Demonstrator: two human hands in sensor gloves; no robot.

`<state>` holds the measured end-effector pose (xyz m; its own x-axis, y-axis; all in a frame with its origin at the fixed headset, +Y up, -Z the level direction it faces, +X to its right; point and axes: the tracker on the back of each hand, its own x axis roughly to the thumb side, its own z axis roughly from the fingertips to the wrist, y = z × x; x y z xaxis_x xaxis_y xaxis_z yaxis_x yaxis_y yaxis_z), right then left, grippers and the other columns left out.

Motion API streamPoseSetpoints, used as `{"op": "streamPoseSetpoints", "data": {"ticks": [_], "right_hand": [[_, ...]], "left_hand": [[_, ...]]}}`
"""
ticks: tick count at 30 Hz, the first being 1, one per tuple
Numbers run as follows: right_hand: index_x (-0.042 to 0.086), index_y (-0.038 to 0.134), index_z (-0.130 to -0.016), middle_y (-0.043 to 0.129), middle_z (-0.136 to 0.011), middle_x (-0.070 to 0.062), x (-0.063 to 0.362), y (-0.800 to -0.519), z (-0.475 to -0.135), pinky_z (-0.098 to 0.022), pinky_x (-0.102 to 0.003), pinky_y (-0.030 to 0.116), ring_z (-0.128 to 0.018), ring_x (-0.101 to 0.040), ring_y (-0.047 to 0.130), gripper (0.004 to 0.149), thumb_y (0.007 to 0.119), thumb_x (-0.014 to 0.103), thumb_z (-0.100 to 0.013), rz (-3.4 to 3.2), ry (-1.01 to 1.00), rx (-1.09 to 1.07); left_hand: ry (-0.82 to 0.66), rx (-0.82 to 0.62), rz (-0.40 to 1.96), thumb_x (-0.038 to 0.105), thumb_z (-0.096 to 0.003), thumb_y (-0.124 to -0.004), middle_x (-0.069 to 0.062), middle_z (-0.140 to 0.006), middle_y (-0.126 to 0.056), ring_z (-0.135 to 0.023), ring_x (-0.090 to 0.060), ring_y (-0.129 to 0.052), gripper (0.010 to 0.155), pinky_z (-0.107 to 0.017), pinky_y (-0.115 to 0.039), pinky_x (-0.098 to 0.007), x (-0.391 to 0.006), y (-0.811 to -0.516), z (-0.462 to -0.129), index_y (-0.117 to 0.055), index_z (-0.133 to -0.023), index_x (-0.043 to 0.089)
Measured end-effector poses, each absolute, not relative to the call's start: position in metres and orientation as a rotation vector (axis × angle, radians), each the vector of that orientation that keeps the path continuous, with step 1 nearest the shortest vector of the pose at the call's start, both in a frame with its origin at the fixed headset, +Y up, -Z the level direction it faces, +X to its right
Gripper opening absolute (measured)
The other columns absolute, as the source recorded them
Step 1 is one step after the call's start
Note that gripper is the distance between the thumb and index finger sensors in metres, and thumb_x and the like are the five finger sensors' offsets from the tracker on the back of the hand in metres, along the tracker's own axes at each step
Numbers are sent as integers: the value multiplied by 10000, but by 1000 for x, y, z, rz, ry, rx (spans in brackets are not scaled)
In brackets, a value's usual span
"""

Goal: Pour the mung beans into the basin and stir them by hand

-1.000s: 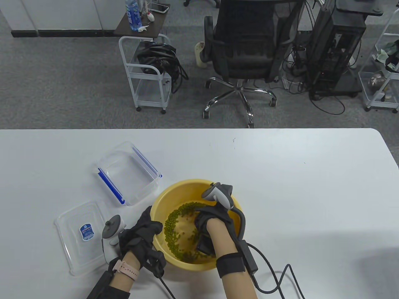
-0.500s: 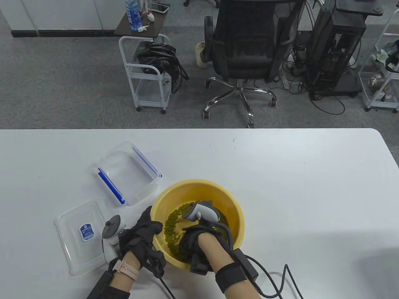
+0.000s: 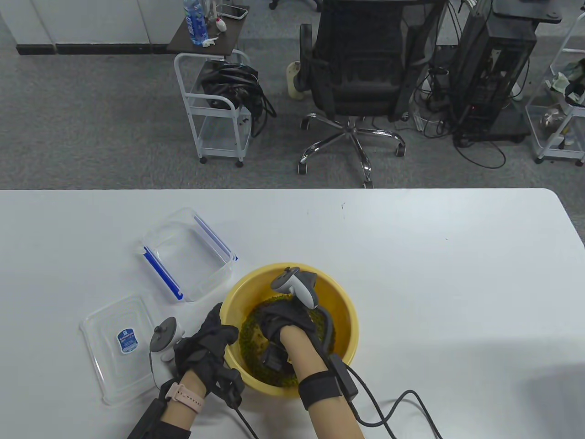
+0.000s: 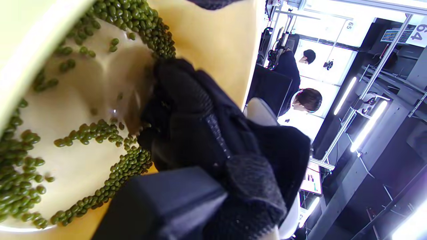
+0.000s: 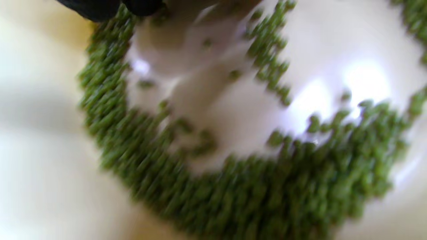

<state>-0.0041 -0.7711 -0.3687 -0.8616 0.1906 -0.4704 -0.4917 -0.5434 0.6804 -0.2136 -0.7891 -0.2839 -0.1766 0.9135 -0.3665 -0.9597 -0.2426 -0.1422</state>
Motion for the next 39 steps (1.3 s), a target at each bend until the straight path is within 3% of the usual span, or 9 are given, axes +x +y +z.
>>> {"op": "streamPoseSetpoints", "data": {"ticks": [4, 7, 15, 22, 26, 29, 31, 36, 39], "right_hand": [[347, 385, -872, 240, -953, 26, 19, -766, -368, -656, -460, 429, -862, -331, 314, 565, 623, 490, -380, 2535, 1150, -522], [265, 350, -878, 286, -918, -109, 25, -767, -355, -640, -503, 425, -843, -385, 332, 598, 630, 472, -393, 2436, 1360, -563], [136, 453, -838, 430, -817, -240, 10, -771, -331, -552, -542, 562, -754, -459, 523, 587, 644, 453, -382, 2441, 1612, -376], [129, 565, -812, 537, -783, -221, -36, -781, -314, -519, -570, 561, -714, -471, 567, 540, 652, 438, -377, 2219, 1780, -75], [252, 471, -852, 468, -854, -98, -45, -781, -322, -578, -460, 578, -746, -364, 560, 529, 622, 462, -391, 2083, 1725, -94], [428, 343, -866, 254, -960, 101, -44, -778, -334, -704, -351, 444, -863, -212, 370, 525, 591, 494, -408, 2015, 1633, -160], [498, 311, -850, 211, -967, 186, -39, -774, -347, -736, -350, 378, -889, -154, 316, 525, 587, 507, -403, 2143, 1469, -253], [439, 341, -865, 141, -963, 168, -17, -771, -362, -707, -390, 390, -884, -178, 260, 549, 599, 514, -385, 2473, 1191, -459], [393, 370, -864, 216, -962, 92, 3, -770, -364, -642, -463, 462, -855, -352, 309, 559, 620, 494, -375, 2597, 1099, -553]], "left_hand": [[147, -431, 1761, 44, -462, -669, -262, -1085, -256, -986, -532, -302, 742, -662, -389, -632, -214, -790, -283, -251, -1074, 64], [152, -425, 1751, 43, -460, -671, -263, -1085, -262, -986, -533, -309, 742, -662, -396, -631, -212, -789, -283, -257, -1075, 64], [157, -419, 1761, 42, -459, -675, -262, -1085, -264, -986, -532, -311, 741, -661, -397, -630, -212, -789, -283, -260, -1074, 64], [152, -421, 1760, 43, -461, -673, -262, -1085, -262, -986, -532, -309, 741, -662, -394, -629, -212, -789, -282, -258, -1074, 64], [141, -431, 1767, 45, -464, -671, -263, -1085, -258, -986, -532, -302, 739, -663, -387, -629, -212, -790, -282, -256, -1074, 64], [139, -433, 1769, 45, -464, -670, -262, -1085, -258, -986, -532, -301, 736, -663, -383, -629, -212, -789, -282, -258, -1075, 64], [137, -433, 1771, 47, -466, -670, -263, -1085, -257, -986, -532, -300, 736, -663, -382, -629, -212, -790, -282, -256, -1075, 65], [138, -435, 1778, 47, -467, -669, -262, -1085, -255, -986, -530, -296, 735, -664, -377, -628, -211, -790, -281, -255, -1074, 63], [142, -435, 1778, 46, -466, -669, -261, -1086, -255, -987, -531, -298, 735, -664, -378, -628, -211, -789, -281, -256, -1074, 64]]}}
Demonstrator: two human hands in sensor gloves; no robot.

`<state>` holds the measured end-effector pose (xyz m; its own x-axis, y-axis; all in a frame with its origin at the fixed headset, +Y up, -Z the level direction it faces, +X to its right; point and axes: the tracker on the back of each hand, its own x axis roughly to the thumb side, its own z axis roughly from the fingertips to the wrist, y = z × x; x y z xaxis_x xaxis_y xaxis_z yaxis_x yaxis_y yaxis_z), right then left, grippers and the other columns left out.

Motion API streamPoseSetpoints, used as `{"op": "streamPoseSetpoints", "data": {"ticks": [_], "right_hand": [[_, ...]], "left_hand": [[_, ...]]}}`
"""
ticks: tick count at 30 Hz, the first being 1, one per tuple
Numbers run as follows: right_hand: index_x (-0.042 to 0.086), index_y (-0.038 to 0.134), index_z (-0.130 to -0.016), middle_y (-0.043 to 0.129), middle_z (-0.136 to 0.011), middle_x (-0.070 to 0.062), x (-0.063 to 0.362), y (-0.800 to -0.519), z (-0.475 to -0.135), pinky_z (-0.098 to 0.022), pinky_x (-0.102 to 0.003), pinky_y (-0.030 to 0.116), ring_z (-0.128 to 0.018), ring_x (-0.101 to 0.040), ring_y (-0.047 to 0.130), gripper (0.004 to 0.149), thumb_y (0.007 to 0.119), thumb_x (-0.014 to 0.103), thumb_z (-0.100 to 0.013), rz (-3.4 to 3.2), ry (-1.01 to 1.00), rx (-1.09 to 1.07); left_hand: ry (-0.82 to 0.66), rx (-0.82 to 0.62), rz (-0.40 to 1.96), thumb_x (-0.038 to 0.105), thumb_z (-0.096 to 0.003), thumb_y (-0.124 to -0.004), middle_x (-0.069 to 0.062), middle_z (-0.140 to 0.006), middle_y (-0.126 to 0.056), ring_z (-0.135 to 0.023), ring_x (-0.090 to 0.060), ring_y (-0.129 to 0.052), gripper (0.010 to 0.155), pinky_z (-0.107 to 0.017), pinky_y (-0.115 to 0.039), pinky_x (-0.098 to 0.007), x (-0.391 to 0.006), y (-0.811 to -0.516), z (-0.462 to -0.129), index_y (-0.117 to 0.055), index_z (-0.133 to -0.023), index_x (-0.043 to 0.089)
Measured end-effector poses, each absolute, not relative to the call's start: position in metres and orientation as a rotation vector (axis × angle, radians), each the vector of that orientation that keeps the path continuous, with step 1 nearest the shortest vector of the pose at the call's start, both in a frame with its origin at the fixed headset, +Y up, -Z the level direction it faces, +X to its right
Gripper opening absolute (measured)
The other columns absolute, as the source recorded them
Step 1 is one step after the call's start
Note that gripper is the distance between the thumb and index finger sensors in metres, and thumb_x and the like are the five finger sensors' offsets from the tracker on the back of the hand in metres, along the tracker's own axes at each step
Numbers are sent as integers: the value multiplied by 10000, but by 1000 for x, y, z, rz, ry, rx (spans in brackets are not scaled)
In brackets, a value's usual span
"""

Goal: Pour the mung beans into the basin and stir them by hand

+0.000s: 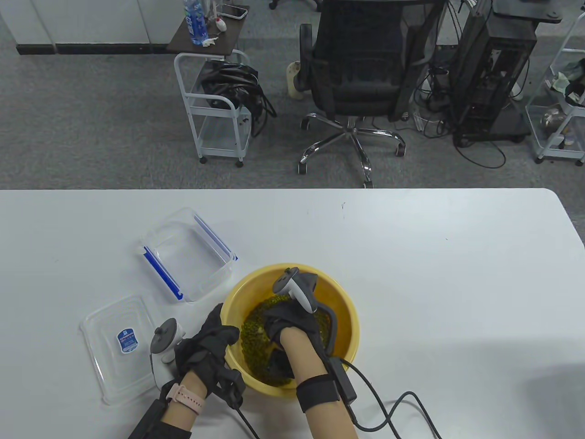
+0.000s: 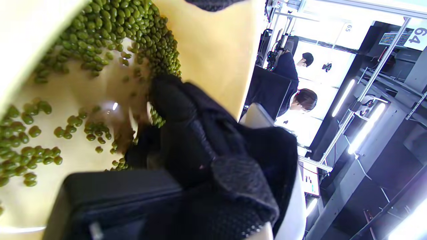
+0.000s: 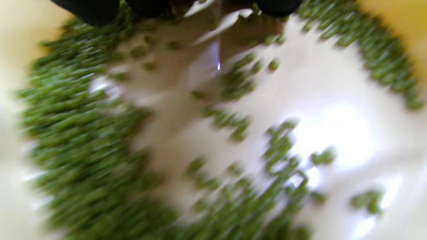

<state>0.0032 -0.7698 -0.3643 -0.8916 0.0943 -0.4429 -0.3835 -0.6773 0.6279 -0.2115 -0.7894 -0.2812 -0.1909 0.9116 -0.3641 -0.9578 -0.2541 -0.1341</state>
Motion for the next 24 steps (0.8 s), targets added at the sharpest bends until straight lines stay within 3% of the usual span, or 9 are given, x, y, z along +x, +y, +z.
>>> {"op": "streamPoseSetpoints", "data": {"ticks": [2, 5, 8, 13, 19, 24], "right_hand": [[360, 331, -872, 190, -957, 42, 14, -768, -362, -643, -459, 469, -851, -365, 327, 573, 615, 483, -389, 2554, 1215, -572], [226, 332, -879, 224, -916, -136, 23, -765, -354, -629, -480, 488, -833, -395, 383, 603, 618, 457, -401, 2479, 1367, -644], [146, 374, -864, 326, -869, -216, 23, -766, -343, -568, -510, 579, -774, -440, 490, 619, 630, 453, -392, 2492, 1462, -576], [72, 412, -822, 487, -757, -296, 12, -770, -331, -451, -468, 737, -650, -434, 710, 638, 646, 465, -378, 2465, 1555, -437], [96, 600, -768, 596, -701, -276, -9, -779, -324, -405, -474, 760, -597, -429, 774, 567, 653, 483, -358, 2298, 1668, -264], [229, 519, -833, 554, -800, -159, -33, -781, -320, -491, -460, 718, -687, -403, 696, 564, 625, 521, -362, 2085, 1711, -86]], "left_hand": [[150, -428, 1775, 44, -464, -670, -262, -1085, -259, -987, -530, -301, 736, -663, -381, -629, -211, -789, -281, -259, -1074, 63], [154, -424, 1772, 43, -464, -671, -261, -1085, -261, -986, -531, -305, 736, -663, -386, -629, -212, -789, -281, -260, -1074, 65], [154, -423, 1772, 43, -463, -671, -261, -1085, -262, -987, -530, -305, 736, -663, -386, -630, -212, -790, -281, -261, -1074, 64], [157, -421, 1773, 43, -462, -675, -261, -1086, -261, -987, -531, -306, 740, -663, -389, -629, -212, -790, -281, -261, -1075, 65], [154, -424, 1771, 44, -463, -674, -261, -1086, -262, -987, -531, -306, 740, -663, -388, -630, -212, -790, -281, -259, -1075, 64], [149, -427, 1770, 45, -464, -673, -261, -1086, -260, -987, -530, -303, 739, -664, -387, -629, -213, -790, -280, -258, -1075, 64]]}}
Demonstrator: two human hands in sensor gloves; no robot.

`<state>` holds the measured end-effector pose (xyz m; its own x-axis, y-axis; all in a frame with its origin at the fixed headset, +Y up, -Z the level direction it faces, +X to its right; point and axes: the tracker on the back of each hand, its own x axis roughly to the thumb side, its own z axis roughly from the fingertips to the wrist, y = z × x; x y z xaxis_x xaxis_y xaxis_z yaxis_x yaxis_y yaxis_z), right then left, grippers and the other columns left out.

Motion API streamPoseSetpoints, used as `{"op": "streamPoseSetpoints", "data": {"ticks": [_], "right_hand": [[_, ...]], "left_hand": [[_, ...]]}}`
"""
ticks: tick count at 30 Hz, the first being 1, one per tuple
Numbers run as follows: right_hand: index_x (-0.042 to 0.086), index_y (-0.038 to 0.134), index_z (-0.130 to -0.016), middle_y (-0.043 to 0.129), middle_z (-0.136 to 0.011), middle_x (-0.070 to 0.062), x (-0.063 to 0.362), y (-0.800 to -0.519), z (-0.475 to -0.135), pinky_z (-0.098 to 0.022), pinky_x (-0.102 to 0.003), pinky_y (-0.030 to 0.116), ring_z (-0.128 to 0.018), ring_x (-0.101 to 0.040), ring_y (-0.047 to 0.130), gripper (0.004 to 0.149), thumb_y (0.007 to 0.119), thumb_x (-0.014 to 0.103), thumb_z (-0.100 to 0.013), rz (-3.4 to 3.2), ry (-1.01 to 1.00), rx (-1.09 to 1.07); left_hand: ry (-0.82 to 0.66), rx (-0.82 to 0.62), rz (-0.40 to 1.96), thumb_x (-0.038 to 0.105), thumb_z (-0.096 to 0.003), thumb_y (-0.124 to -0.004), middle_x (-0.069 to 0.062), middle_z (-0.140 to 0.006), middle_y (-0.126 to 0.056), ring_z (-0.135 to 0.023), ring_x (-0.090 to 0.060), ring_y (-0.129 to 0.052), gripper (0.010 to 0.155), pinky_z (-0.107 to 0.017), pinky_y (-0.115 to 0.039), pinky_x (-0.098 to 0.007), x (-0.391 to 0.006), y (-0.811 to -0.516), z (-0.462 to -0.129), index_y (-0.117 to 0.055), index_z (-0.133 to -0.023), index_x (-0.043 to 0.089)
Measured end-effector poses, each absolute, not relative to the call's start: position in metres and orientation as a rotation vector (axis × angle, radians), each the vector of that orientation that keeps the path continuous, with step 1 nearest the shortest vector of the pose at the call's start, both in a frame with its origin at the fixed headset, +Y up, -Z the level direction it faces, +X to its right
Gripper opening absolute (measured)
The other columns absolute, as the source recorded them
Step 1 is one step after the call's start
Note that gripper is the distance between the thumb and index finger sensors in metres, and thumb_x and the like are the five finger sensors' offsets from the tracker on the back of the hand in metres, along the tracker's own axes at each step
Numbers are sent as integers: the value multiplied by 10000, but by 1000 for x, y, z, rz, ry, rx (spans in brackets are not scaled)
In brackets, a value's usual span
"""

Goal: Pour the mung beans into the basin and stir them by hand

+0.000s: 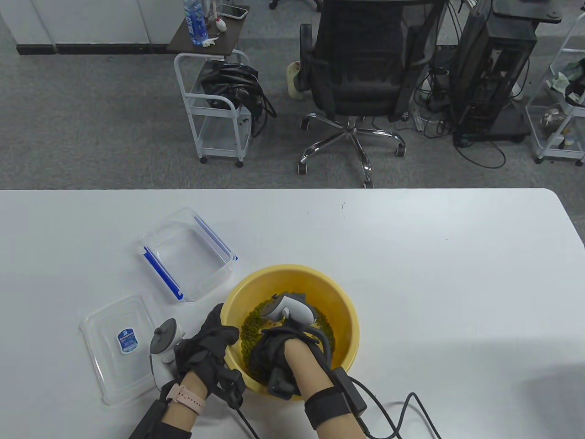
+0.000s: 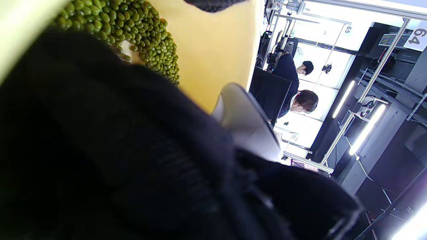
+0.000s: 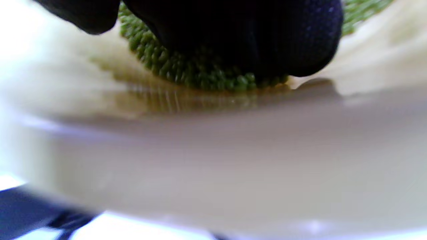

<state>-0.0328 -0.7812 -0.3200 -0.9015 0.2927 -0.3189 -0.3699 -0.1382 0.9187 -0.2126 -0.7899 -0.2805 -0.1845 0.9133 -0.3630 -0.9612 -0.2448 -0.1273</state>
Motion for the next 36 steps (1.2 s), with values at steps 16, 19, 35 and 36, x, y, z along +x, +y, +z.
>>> {"op": "streamPoseSetpoints", "data": {"ticks": [16, 19, 35, 36], "right_hand": [[261, 398, -888, 332, -934, -101, 52, -713, -293, -638, -415, 536, -838, -351, 441, 571, 648, 456, -414, 1817, 780, 43], [241, 453, -880, 400, -922, -119, 88, -705, -279, -613, -419, 586, -816, -361, 510, 557, 676, 432, -407, 1777, 464, -2], [222, 530, -858, 494, -899, -132, 150, -719, -261, -581, -422, 637, -783, -367, 591, 512, 705, 364, -399, 1611, 36, -141], [223, 526, -861, 490, -901, -130, 151, -720, -261, -584, -422, 634, -786, -366, 587, 512, 703, 365, -402, 1608, 37, -136]], "left_hand": [[125, -445, 1784, 87, -491, -672, -271, -1087, -235, -987, -539, -268, 730, -663, -360, -642, -213, -789, -280, -241, -1079, 54], [124, -442, 1792, 98, -498, -675, -273, -1087, -228, -986, -542, -257, 729, -662, -350, -645, -214, -789, -280, -238, -1079, 53], [166, -255, 1766, 139, -533, -659, -268, -1092, -235, -990, -536, -245, 681, -662, -321, -653, -244, -762, -274, -273, -1087, 50], [180, -217, 1731, 139, -530, -663, -267, -1093, -258, -991, -534, -265, 673, -662, -334, -651, -248, -759, -273, -297, -1088, 50]]}}
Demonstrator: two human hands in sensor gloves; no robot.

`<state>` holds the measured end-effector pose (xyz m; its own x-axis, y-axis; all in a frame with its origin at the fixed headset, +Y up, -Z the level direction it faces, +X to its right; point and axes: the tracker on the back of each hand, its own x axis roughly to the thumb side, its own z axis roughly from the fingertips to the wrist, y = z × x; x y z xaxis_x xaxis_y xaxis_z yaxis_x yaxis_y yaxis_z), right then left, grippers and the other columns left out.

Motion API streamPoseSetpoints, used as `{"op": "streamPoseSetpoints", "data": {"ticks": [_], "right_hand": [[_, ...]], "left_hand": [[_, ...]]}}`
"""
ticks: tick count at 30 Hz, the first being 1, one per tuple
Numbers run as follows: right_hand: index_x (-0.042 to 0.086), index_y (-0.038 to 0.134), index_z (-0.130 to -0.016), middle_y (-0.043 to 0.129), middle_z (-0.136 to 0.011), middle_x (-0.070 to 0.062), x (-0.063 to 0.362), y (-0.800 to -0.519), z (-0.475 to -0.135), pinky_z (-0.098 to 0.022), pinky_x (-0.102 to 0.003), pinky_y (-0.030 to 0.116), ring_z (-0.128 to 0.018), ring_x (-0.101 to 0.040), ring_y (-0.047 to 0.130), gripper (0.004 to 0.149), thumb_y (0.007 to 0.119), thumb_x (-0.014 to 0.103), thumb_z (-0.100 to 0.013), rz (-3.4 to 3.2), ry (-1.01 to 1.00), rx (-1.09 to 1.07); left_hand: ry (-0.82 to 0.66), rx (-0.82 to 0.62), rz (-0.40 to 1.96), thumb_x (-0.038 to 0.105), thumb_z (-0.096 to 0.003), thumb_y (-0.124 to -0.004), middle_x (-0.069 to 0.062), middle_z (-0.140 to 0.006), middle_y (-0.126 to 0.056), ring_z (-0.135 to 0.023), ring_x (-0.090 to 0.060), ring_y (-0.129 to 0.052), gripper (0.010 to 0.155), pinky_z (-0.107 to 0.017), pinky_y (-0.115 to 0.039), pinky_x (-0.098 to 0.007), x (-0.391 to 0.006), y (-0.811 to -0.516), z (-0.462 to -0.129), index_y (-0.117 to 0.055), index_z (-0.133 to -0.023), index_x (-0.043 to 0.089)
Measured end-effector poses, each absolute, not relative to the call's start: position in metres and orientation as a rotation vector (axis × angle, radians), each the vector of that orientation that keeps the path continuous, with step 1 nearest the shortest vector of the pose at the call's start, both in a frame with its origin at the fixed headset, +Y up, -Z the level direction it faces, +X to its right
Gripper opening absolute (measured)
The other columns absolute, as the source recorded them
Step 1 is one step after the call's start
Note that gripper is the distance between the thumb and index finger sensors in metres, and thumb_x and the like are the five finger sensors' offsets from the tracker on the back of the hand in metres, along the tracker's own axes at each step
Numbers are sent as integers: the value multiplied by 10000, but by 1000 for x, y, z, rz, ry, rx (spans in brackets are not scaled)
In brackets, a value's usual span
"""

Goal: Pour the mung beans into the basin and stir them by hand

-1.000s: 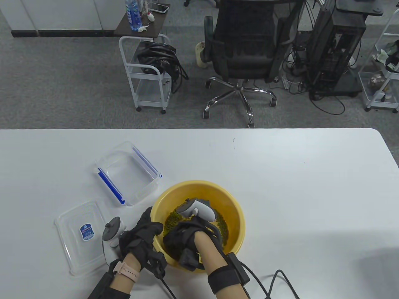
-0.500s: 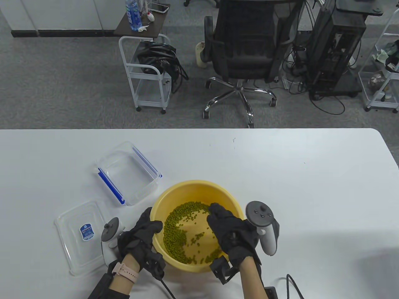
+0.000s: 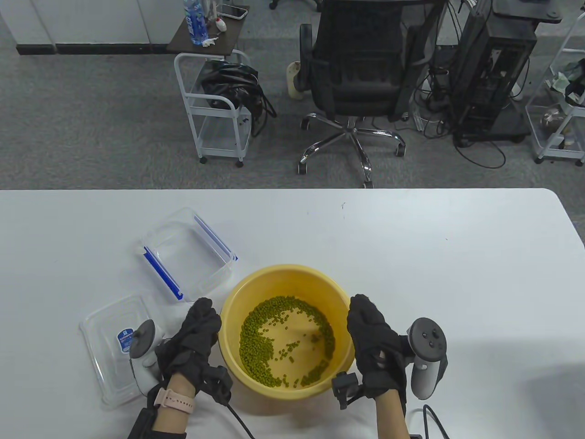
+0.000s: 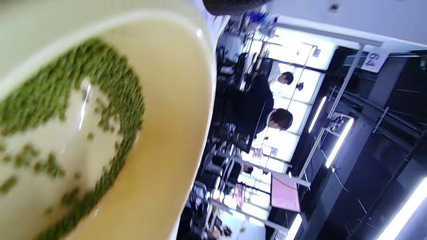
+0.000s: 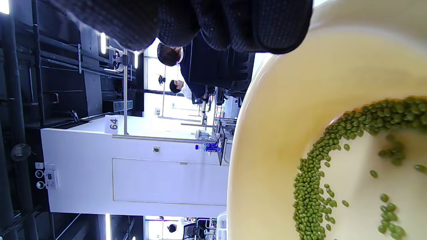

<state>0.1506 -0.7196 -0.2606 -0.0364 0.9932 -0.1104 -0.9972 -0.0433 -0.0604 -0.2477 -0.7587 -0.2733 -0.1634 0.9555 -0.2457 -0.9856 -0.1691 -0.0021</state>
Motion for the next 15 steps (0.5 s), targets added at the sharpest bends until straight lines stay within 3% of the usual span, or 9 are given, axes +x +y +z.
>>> {"op": "streamPoseSetpoints", "data": {"ticks": [3, 10, 15], "right_hand": [[226, 530, -859, 493, -901, -129, 149, -721, -260, -585, -421, 636, -787, -365, 589, 510, 703, 367, -400, 1602, 33, -124], [238, 515, -865, 479, -912, -114, 147, -718, -255, -603, -413, 627, -803, -353, 576, 509, 694, 375, -409, 1595, 5, -71], [251, 518, -864, 488, -915, -101, 143, -714, -252, -609, -402, 637, -809, -340, 588, 508, 692, 385, -407, 1620, -30, -45]], "left_hand": [[159, -117, 1638, 145, -534, -671, -253, -1095, -304, -999, -522, -293, 655, -671, -348, -642, -257, -745, -273, -337, -1090, 57], [-148, 134, 1651, 131, -540, -682, -182, -1133, -361, -1051, -456, -336, 613, -731, -354, -603, -252, -734, -273, -436, -1102, 136], [-204, 192, 1589, 129, -541, -681, -154, -1138, -389, -1064, -428, -360, 597, -748, -365, -585, -252, -732, -270, -467, -1097, 151]]}}
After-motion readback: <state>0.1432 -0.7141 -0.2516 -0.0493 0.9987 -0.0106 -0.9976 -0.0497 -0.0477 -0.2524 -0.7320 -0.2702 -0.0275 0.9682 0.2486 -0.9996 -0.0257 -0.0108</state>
